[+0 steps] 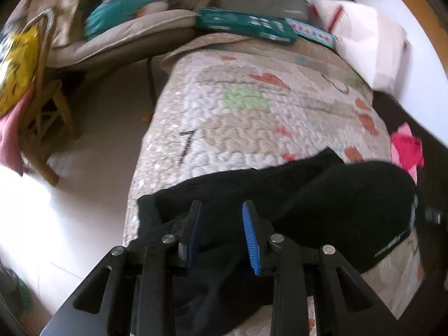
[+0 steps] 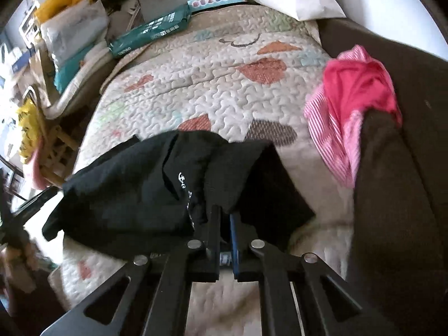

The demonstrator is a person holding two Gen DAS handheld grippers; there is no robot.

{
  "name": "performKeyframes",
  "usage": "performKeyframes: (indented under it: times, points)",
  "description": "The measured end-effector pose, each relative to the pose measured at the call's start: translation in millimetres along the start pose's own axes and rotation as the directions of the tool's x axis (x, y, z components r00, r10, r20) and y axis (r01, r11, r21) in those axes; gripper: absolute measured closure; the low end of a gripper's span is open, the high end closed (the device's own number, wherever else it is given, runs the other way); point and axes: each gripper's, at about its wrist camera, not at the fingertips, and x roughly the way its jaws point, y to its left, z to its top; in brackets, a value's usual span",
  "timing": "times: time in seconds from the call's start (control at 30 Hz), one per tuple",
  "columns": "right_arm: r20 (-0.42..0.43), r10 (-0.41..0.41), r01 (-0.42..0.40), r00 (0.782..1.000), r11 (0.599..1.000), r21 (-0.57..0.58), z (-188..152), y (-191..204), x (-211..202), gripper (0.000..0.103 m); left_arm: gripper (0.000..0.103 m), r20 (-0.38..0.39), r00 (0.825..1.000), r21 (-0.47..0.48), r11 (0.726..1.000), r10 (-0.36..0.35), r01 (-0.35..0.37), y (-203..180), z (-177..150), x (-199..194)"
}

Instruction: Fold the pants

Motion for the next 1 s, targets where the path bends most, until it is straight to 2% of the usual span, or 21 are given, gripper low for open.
performKeyframes:
  times: [0.1,0.17,0.27,0.4,0.47,0.5,0.53,0.6,0.63,0.67,0.7,0.73,0.83,0.9,0.93,1.0]
  points:
    - [-0.029,-0.045,0.044,0.999,0.999,-0.010,-15.8,-6.0,-13.9,0.096,0.075,0.009,1.000,-0.090,0.996,-0.013,0.014,20.4,2.4,-4.5]
    - [-0.035,-0.106,0.104,0.994,0.993,-0.048,-21.5,-6.4,-15.3,0.096,0.075,0.017,1.000,-0.139,0.990,-0.015,0.017,31.9,3.0,-6.9]
    - [-0.083,-0.154,0.154,0.985,0.988,-0.014,-22.1,-12.8,-9.9,0.096,0.075,0.016,1.000,-0.169,0.986,0.013,-0.011,41.0,2.0,-7.8]
    - [-0.179,-0.250,0.244,0.951,0.968,-0.054,-29.6,-12.4,17.5,0.093,0.074,0.009,0.999,-0.209,0.977,0.033,-0.030,50.3,1.5,-7.6]
    - [-0.256,-0.302,0.290,0.918,0.953,-0.085,-37.1,-13.3,32.9,0.087,0.074,0.006,0.999,-0.238,0.970,0.051,-0.048,58.4,2.0,-8.9]
    - [-0.265,-0.318,0.305,0.910,0.948,-0.090,-38.8,-14.6,33.0,0.086,0.074,0.003,0.998,-0.253,0.966,0.060,-0.058,63.0,2.2,-10.1]
    - [-0.267,-0.327,0.315,0.907,0.945,-0.087,-39.8,-16.5,26.5,0.082,0.074,0.002,0.998,-0.268,0.961,0.069,-0.066,68.2,2.6,-11.5]
    - [-0.221,-0.340,0.329,0.914,0.940,-0.087,-36.4,-14.0,7.2,0.072,0.074,0.007,0.997,-0.316,0.946,0.081,-0.075,82.1,4.0,-16.1]
    - [-0.179,-0.340,0.328,0.923,0.940,-0.095,-31.7,-9.0,-4.4,0.057,0.073,0.011,0.996,-0.342,0.936,0.086,-0.077,89.2,4.8,-18.4]
    - [-0.129,-0.329,0.315,0.936,0.942,-0.114,-24.1,0.2,-15.4,0.042,0.073,0.017,0.995,-0.373,0.924,0.095,-0.082,97.5,5.4,-21.6]
    - [-0.081,-0.305,0.293,0.949,0.946,-0.136,-15.4,11.8,-23.1,0.040,0.073,0.023,0.995,-0.393,0.916,0.100,-0.083,103.1,5.3,-24.5]
    - [-0.024,-0.247,0.239,0.969,0.955,-0.174,-3.4,30.0,-27.9,0.039,0.073,0.034,0.994,-0.423,0.902,0.105,-0.081,112.3,5.6,-29.5]
    - [0.017,-0.087,0.088,0.996,0.946,-0.311,22.0,87.5,-11.2,0.040,0.072,0.067,0.989,-0.480,0.873,0.132,-0.084,131.7,5.6,-44.6]
    - [0.025,0.008,0.003,1.000,0.910,-0.414,31.0,131.6,8.1,0.041,0.070,0.085,0.982,-0.508,0.855,0.168,-0.103,142.6,4.9,-54.8]
    - [0.008,0.068,-0.055,0.998,0.869,-0.491,33.7,165.0,23.9,0.041,0.067,0.095,0.976,-0.530,0.840,0.196,-0.117,150.7,4.4,-61.8]
    - [-0.046,0.149,-0.148,0.988,0.810,-0.568,33.8,211.9,45.7,0.043,0.066,0.105,0.969,-0.556,0.821,0.223,-0.129,160.9,3.7,-68.9]
